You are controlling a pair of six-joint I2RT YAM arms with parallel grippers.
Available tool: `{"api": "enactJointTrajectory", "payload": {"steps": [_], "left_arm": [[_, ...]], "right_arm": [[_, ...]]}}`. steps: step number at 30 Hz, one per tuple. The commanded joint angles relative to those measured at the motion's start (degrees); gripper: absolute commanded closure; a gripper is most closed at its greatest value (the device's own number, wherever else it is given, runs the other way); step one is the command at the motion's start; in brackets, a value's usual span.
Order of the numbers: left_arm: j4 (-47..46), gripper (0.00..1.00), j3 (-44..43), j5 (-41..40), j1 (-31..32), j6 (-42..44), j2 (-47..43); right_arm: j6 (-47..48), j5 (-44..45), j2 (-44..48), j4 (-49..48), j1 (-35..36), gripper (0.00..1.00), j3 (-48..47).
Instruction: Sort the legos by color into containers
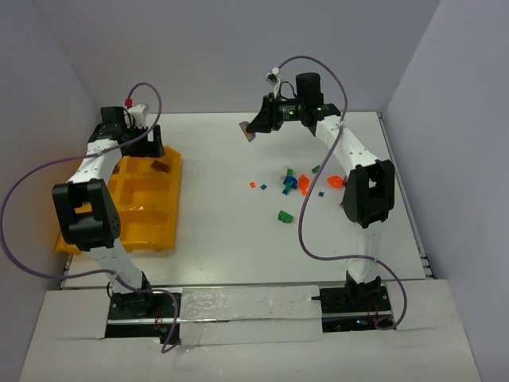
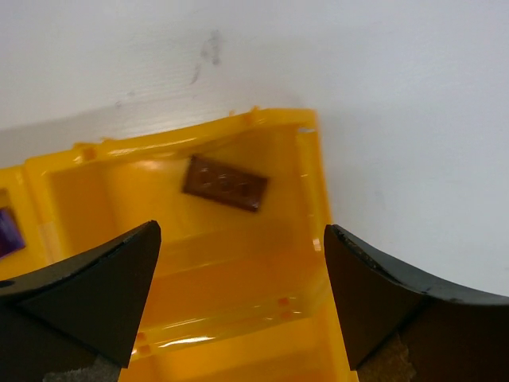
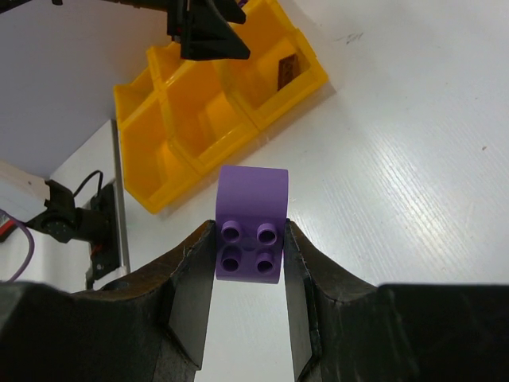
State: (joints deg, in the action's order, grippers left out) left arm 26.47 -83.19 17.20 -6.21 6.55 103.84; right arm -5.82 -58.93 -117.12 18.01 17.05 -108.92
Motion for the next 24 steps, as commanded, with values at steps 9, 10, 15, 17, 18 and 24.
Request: {"api": "enactJointTrajectory", "payload": {"steps": [9,10,15,17,18,24], "left_arm": [[-24.63,0.07,3.91,40.62,4.76,-16.72,-14.02],[-26.53,0.07,4.00,41.33,5.25,-19.07,-13.70],[-29.54,0.05,1.42,44.88,5.68,-26.03,-11.73],[-30.25,0.05,0.57,47.48,7.43,-28.66,-11.21],[-32.17,0.06,1.06,49.10,7.57,-31.19,-11.08],[-40.98,0.06,3.06,55.33,9.14,-36.81,-10.71]], "right_arm": [[-19.88,-7.81,-1.88,-21.39,3.78,1.00,-4.63],[-19.85,-7.82,-2.16,-21.49,4.21,1.00,-4.89],[-10.11,-6.66,-2.18,-12.91,6.54,1.00,-7.68],[-9.12,-7.39,-2.06,-12.71,7.36,1.00,-7.91],[-9.64,-8.04,-2.06,-13.44,7.48,1.00,-7.84],[-11.97,-10.83,-2.39,-16.08,7.96,1.00,-8.06]]}}
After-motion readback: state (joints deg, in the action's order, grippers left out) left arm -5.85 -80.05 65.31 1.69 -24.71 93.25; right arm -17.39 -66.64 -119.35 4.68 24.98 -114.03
